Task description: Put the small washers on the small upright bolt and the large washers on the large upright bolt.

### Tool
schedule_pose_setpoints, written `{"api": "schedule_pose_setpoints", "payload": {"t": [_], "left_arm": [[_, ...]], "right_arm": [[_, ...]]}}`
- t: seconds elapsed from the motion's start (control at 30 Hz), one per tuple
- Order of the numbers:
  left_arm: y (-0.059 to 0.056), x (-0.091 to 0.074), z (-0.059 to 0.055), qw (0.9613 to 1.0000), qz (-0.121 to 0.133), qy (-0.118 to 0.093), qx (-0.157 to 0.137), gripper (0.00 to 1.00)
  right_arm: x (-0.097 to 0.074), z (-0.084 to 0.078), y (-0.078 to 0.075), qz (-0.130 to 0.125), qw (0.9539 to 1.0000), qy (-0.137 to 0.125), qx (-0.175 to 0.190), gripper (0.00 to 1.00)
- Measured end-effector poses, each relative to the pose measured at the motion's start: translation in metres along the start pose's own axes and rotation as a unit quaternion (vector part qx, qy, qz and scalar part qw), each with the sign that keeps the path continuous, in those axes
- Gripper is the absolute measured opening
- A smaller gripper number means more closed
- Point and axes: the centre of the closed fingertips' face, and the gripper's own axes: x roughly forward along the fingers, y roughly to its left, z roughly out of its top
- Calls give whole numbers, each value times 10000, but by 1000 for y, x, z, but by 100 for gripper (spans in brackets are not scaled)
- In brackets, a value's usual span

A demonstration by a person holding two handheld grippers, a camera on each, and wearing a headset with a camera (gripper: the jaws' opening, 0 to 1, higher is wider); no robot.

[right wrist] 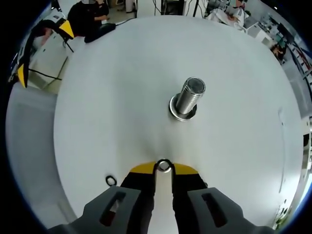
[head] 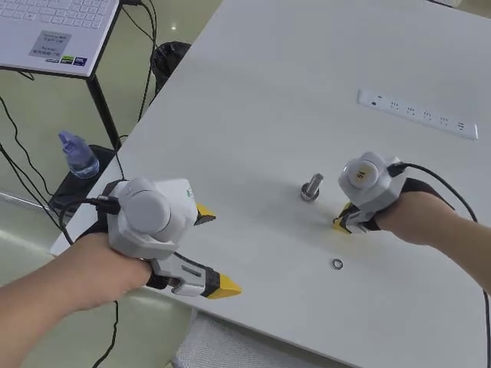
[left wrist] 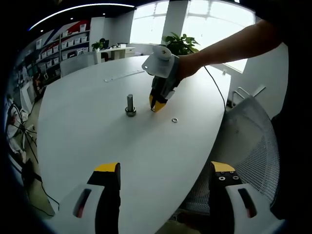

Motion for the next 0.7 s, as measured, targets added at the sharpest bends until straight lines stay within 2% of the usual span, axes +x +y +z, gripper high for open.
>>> {"api": "schedule_pose_setpoints", "payload": {"t": [0.1,0.3,0.7], "left_arm": [[0,0,1,10000,17,-4,6,73],[-2,3,6,10000,35,-21,27,73],[-5,5,11,9999,137,-76,-44,73]], "right_arm": [[-4,0,-1,56,9998,-30,167,13],[-14,-5,1,55,9998,-74,182,13],[-32,-29,1,46,9991,-134,407,12]]}}
